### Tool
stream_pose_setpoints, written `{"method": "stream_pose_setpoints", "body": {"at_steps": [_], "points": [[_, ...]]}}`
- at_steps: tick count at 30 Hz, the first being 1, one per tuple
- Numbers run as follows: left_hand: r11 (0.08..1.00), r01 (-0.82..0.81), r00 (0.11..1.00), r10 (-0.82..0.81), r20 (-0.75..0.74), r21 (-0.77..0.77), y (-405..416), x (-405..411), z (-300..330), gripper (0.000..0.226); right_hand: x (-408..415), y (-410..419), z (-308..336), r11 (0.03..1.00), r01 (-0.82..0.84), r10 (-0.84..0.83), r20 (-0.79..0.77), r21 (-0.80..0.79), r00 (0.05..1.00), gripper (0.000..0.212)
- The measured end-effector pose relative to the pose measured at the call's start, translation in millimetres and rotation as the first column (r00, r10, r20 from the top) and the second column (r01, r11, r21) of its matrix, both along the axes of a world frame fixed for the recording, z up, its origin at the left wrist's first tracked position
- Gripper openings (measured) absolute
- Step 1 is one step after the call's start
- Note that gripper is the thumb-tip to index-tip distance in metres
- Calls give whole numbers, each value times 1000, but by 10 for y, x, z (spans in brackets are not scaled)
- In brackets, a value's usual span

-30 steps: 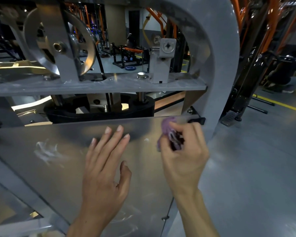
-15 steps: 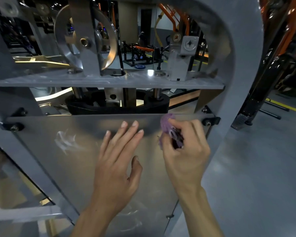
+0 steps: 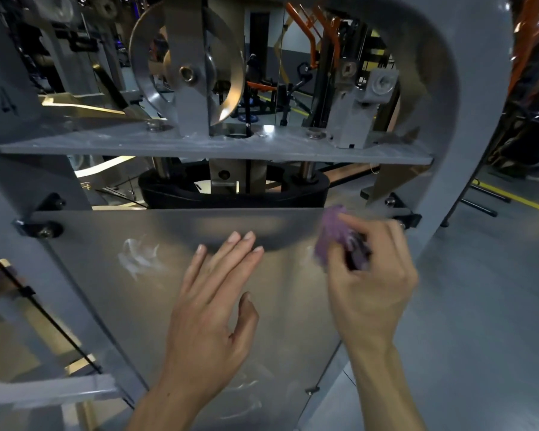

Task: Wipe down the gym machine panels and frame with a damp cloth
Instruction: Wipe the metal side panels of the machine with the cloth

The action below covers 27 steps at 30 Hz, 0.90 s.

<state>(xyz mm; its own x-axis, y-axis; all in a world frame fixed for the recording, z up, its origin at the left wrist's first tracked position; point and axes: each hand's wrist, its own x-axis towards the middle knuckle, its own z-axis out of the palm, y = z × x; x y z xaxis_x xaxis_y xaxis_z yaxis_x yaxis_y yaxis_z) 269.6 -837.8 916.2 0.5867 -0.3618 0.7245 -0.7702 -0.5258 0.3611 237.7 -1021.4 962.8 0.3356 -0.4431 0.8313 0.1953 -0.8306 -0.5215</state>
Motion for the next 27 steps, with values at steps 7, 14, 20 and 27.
{"method": "stream_pose_setpoints", "body": {"at_steps": [7, 14, 20, 27], "points": [[999, 46, 999, -46, -3, 14, 136, 42, -38, 54, 65, 110, -7, 990, 112, -113, 14, 82, 993, 25], [996, 90, 996, -90, -2, 11, 213, 66, -46, 52, -16, 16, 3, 989, 143, -142, -40, 35, 989, 28], [995, 101, 995, -101, -11, 4, 289, 88, -69, 52, 111, 364, 14, 991, 126, -126, 0, 42, 992, 24], [992, 127, 991, -127, -28, -19, 325, 88, -52, 50, 22, 166, 59, 983, 165, -161, -43, 86, 986, 27]]}}
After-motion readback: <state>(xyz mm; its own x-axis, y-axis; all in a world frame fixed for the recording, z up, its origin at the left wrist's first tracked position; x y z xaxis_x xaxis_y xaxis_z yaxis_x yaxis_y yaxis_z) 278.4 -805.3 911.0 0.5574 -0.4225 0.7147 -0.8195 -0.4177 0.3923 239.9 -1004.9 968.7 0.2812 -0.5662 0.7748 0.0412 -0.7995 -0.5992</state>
